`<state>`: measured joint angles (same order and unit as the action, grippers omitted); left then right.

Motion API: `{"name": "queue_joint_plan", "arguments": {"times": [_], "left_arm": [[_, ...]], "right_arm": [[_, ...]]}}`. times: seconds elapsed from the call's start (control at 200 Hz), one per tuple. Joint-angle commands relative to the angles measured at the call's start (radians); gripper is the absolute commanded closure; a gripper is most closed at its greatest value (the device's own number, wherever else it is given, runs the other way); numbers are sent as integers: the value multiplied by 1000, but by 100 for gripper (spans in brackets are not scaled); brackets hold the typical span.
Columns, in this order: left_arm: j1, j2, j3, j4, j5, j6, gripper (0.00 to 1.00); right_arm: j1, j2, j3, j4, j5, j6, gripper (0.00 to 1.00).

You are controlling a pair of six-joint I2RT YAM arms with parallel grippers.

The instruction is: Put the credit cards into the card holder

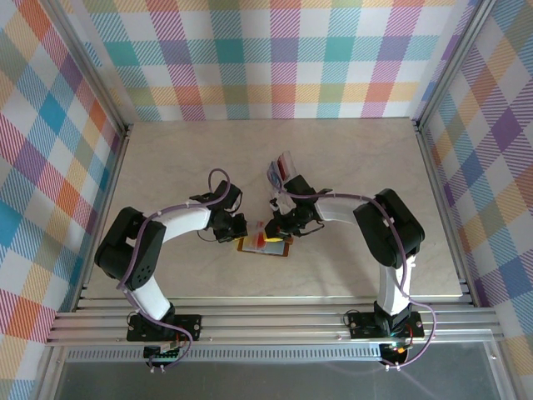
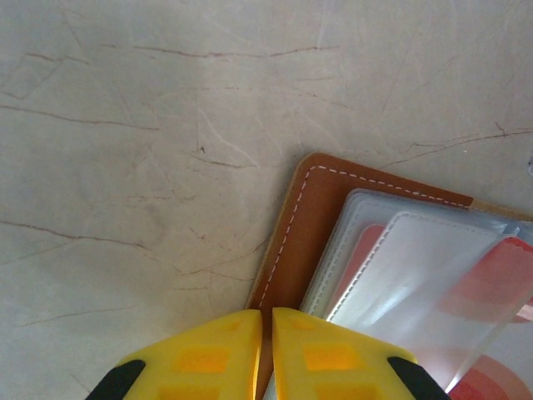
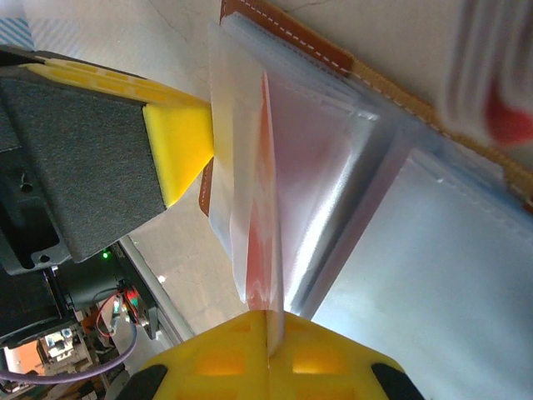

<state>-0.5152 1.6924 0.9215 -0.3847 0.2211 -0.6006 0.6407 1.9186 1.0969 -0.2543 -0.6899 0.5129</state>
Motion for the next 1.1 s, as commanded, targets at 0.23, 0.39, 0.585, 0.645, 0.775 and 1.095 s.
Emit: {"name": "queue_joint_plan", "arguments": {"times": [0.23, 0.39, 0.585, 0.645, 0.775, 1.095], "left_arm": [[-29, -45, -80, -57, 5, 24, 85], [-29, -36, -94, -37, 19, 28, 85], [-33, -37, -100, -25, 33, 27, 85], [-35, -44, -100, -27, 33, 29, 85], [-44, -46, -99, -27, 35, 30, 85], [-68, -52, -117, -19, 35, 20, 85]], "right_arm": [[47, -48, -97, -86, 70, 131, 100], [47, -71, -93, -122, 84, 122, 100], [61, -69, -95, -143, 78, 112, 100], [69, -70, -94, -149, 77, 106, 100], [85, -54, -75, -165, 71, 91, 100], [86, -7, -60, -87, 67, 122, 100]]}}
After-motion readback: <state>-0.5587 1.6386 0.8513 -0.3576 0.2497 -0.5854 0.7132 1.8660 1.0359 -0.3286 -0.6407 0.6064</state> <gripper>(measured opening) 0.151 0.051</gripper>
